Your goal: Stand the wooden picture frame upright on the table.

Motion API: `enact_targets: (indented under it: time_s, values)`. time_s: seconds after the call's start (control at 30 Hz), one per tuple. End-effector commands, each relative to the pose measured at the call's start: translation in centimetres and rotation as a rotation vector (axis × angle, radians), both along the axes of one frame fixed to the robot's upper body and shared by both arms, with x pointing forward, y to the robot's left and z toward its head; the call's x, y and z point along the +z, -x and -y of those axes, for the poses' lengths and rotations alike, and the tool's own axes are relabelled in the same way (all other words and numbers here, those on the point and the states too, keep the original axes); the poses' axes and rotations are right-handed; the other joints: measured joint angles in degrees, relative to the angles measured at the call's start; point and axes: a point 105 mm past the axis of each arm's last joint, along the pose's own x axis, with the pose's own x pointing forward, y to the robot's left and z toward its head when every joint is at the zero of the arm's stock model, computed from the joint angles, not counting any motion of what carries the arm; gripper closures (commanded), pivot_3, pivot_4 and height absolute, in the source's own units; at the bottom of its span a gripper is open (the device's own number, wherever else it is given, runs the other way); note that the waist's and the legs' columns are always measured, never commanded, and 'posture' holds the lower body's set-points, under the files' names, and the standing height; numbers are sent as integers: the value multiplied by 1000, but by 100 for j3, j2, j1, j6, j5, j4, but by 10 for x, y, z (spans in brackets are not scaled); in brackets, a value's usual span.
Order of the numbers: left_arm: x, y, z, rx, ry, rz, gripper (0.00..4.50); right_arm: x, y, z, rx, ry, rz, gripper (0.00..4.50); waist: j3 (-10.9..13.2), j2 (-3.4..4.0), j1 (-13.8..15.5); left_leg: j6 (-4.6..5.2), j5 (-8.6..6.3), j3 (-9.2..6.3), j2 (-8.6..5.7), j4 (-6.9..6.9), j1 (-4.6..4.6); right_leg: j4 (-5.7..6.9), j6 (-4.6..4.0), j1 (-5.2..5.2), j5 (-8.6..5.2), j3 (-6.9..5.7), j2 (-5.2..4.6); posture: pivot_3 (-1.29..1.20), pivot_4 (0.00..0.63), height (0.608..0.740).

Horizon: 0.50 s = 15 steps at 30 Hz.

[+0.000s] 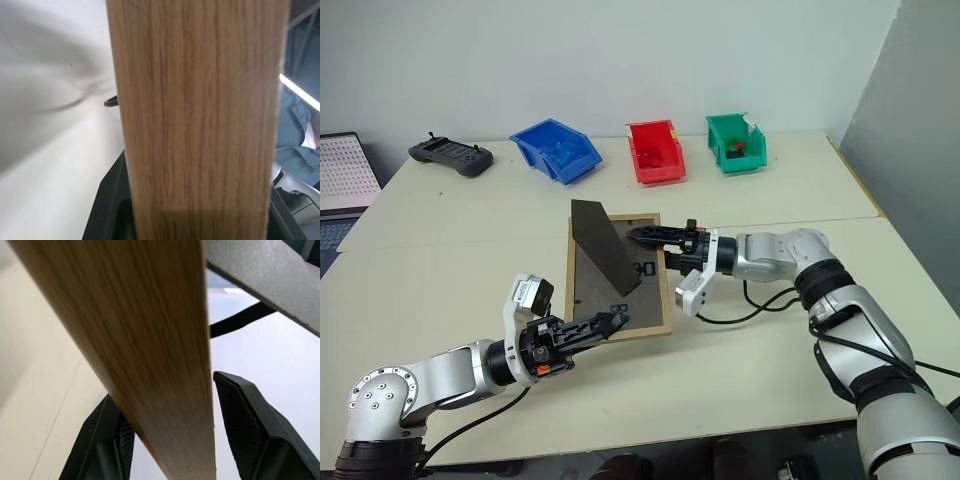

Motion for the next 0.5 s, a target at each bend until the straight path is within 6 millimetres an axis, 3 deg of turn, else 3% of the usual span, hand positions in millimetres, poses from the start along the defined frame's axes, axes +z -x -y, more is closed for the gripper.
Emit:
enact_targets:
  time_s: [0.03,0.17,0.33,0.43,0.5]
  values:
    - [13,1,2,-4,9,53,2829,23,2,1,30,-45,49,2960,0,0,0,0,0,1,0,0,0,0,0,0,0,1,0,0,150,740]
    - [21,-9,-9,79,5,84,1888,25,-1,10,7,-55,10,3193,-1,-1,-2,0,0,3,1,0,0,0,0,0,0,1,0,0,150,740]
    - [46,-20,-52,319,-113,187,837,11,-21,29,-113,-65,-218,3193,1,-4,-12,0,0,8,8,1,0,-1,-2,3,1,1,2,0,150,740]
    - [52,-18,-62,442,-254,262,203,1,-38,30,-215,-106,-446,3193,6,-8,-31,0,0,31,40,1,8,-19,-18,18,10,1,17,0,150,740]
    - [49,-15,-59,498,-435,358,0,-1,-57,25,-274,-202,-766,3193,8,-11,-37,1,-1,41,55,0,14,-31,-20,31,10,-7,23,0,150,740]
